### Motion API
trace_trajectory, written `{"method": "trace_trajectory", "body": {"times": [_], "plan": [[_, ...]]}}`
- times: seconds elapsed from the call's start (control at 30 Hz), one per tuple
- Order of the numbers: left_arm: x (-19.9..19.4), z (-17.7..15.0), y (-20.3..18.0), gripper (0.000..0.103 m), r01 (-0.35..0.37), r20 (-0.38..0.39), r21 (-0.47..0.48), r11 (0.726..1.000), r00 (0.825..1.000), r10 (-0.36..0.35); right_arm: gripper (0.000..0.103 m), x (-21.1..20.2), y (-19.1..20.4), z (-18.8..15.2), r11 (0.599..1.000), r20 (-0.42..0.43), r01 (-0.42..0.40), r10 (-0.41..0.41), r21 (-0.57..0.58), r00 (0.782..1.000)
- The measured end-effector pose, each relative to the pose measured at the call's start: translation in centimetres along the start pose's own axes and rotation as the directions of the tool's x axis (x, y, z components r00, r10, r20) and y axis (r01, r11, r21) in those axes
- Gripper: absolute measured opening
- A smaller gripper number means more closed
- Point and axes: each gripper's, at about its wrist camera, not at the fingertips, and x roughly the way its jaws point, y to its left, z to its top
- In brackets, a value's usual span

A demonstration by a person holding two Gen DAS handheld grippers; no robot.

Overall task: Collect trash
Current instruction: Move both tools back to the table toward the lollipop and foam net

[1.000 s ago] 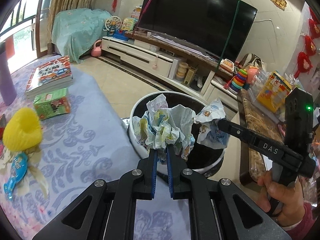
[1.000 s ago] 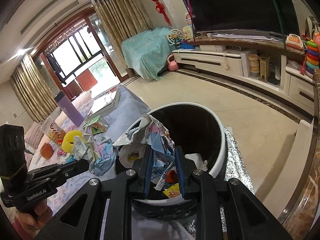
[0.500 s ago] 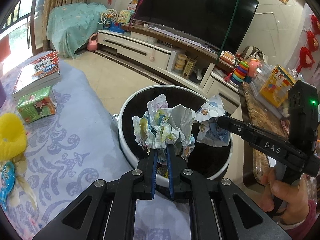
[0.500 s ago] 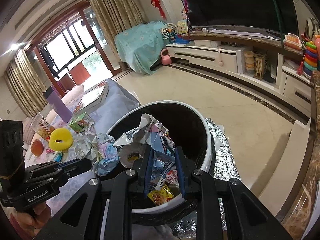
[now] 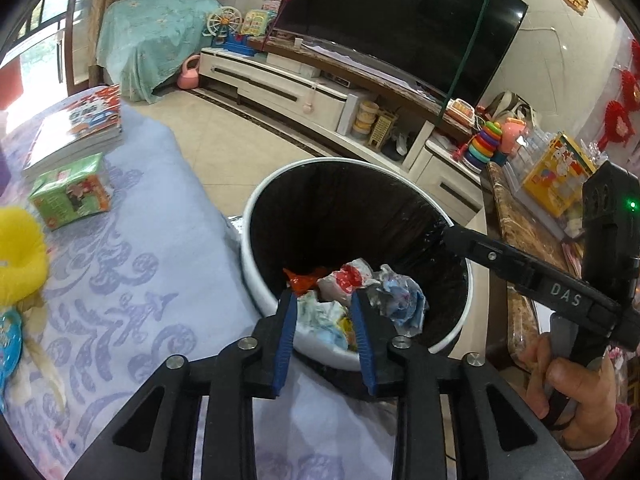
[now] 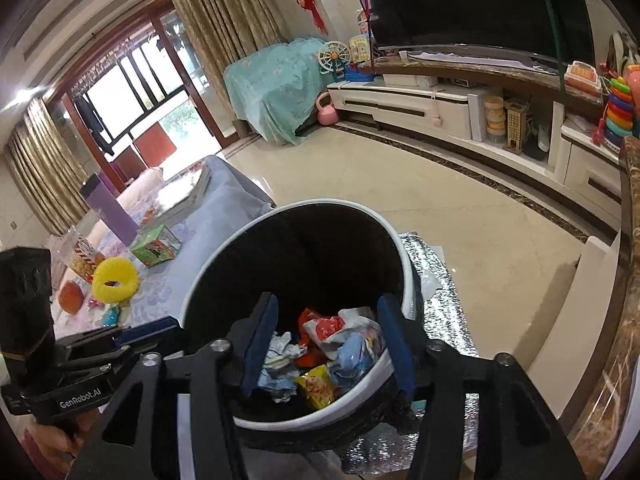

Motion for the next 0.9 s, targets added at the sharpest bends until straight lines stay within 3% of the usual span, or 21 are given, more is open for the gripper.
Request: {"method": "trace_trajectory", "body": {"times": [0.07, 0.13, 0.37, 0.9], "plan": [[-0.9, -0.7, 0.3, 0.047, -0.016, 0.015, -0.008, 1.0, 1.0, 0.016, 0.07, -0.3, 0.2, -0.2, 1.0, 0.01, -0.008, 0.008, 0.007, 1.0], [-2.0, -1.7, 0.8, 0.053, -0.038, 0.035, -0.026, 0.999, 0.999, 0.039, 0.077, -0.7, 0.6, -0.4, 1.0, 0.022, -0.022, 0.022, 0.015, 1.0], [-6.1, -5.7, 4.1, 0.053, -0.093, 0.054, -0.104, 0.99, 0.994, 0.099, 0.088, -1.4, 3.4, -1.7, 0.995, 0.053, -0.1, 0.098, 0.026, 0.994], [-15.1, -12.4, 9.8, 0.053, -0.205, 0.078, -0.221, 0.953, 0.971, 0.227, 0.088, 1.2, 13.0, -5.5, 0.969, -0.044, -0.235, 0.232, -0.08, 0.972]]}}
